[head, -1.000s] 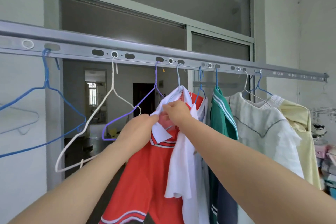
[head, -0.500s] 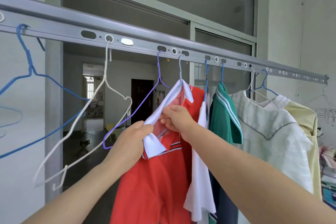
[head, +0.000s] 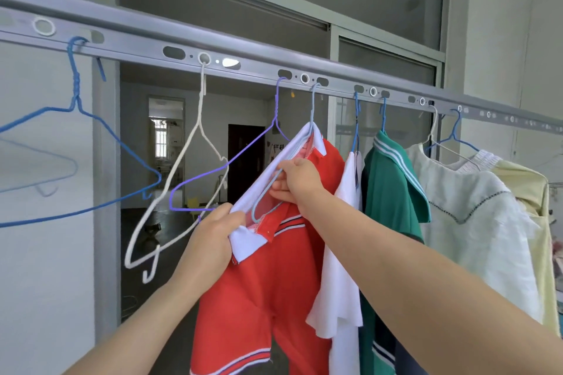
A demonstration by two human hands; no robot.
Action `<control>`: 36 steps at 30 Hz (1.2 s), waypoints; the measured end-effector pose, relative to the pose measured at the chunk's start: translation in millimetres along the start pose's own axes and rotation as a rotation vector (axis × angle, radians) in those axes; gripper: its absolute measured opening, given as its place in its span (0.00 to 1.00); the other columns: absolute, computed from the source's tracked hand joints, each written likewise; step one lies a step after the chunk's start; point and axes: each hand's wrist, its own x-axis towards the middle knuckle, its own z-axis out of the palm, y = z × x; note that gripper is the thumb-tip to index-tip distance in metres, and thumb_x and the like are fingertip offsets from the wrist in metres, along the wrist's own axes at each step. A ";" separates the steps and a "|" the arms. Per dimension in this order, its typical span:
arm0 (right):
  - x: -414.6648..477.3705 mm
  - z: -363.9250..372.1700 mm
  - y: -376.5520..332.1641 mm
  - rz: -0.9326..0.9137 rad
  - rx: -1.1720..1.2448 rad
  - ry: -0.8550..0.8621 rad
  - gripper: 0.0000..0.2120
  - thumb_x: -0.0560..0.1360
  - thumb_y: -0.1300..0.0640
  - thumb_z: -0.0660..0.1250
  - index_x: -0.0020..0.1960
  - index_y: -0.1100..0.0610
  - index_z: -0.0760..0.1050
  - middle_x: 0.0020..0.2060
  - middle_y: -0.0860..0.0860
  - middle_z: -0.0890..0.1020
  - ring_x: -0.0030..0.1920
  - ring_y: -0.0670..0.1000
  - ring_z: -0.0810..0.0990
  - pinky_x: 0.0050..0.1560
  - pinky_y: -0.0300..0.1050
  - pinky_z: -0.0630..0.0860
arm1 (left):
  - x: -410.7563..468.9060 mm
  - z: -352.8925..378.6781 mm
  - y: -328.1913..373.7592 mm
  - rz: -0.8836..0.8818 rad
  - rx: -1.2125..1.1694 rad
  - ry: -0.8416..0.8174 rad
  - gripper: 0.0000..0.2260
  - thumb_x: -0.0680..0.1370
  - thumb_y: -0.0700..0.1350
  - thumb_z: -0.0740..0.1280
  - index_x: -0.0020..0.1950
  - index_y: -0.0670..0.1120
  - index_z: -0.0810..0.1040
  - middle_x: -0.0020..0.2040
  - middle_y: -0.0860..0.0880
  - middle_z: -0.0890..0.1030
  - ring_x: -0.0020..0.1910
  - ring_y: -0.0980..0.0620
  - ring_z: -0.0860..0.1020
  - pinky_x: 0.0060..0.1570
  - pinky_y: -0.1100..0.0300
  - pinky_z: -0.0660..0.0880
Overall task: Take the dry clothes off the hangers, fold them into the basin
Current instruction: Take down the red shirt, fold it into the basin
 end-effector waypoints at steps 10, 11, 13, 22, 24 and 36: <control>-8.7 6.2 2.5 -0.013 0.329 -0.059 0.08 0.80 0.63 0.55 0.43 0.58 0.68 0.32 0.52 0.72 0.29 0.49 0.71 0.28 0.38 0.78 | -4.5 19.5 -1.3 -0.037 -0.054 0.005 0.12 0.67 0.34 0.54 0.38 0.51 0.66 0.32 0.55 0.65 0.33 0.53 0.64 0.34 0.55 0.64; -8.8 5.6 2.1 -0.018 0.312 -0.050 0.09 0.80 0.63 0.55 0.42 0.58 0.68 0.32 0.53 0.73 0.29 0.48 0.71 0.28 0.37 0.78 | -1.4 23.8 5.3 -0.034 -0.107 0.021 0.13 0.66 0.33 0.54 0.37 0.52 0.66 0.32 0.56 0.66 0.34 0.54 0.65 0.34 0.57 0.63; -8.1 1.5 0.7 -0.015 0.264 -0.020 0.10 0.81 0.62 0.55 0.41 0.58 0.67 0.33 0.53 0.74 0.27 0.47 0.73 0.26 0.37 0.78 | 1.2 32.4 16.6 -0.029 -0.219 0.017 0.14 0.65 0.32 0.54 0.37 0.52 0.68 0.34 0.58 0.68 0.35 0.57 0.68 0.35 0.62 0.64; -11.2 -16.7 -5.0 -0.007 0.263 0.010 0.10 0.80 0.64 0.55 0.40 0.58 0.66 0.32 0.55 0.74 0.24 0.48 0.72 0.26 0.39 0.78 | -11.1 63.8 17.6 0.016 -0.117 -0.219 0.11 0.71 0.35 0.55 0.41 0.44 0.76 0.40 0.48 0.68 0.40 0.49 0.69 0.40 0.57 0.68; -16.5 -17.2 -9.0 -0.014 0.289 -0.027 0.09 0.80 0.63 0.56 0.41 0.58 0.67 0.31 0.54 0.73 0.26 0.49 0.73 0.27 0.39 0.79 | -9.1 70.7 17.6 -0.082 -0.115 -0.188 0.08 0.69 0.34 0.56 0.39 0.40 0.75 0.38 0.46 0.68 0.39 0.48 0.69 0.38 0.57 0.65; -33.5 -63.1 -5.8 -0.147 -0.048 -0.106 0.15 0.76 0.64 0.58 0.41 0.50 0.79 0.28 0.37 0.79 0.37 0.42 0.73 0.41 0.34 0.66 | 31.7 115.5 41.9 -0.760 -0.569 0.056 0.09 0.67 0.46 0.66 0.33 0.45 0.67 0.31 0.50 0.70 0.35 0.45 0.71 0.34 0.56 0.63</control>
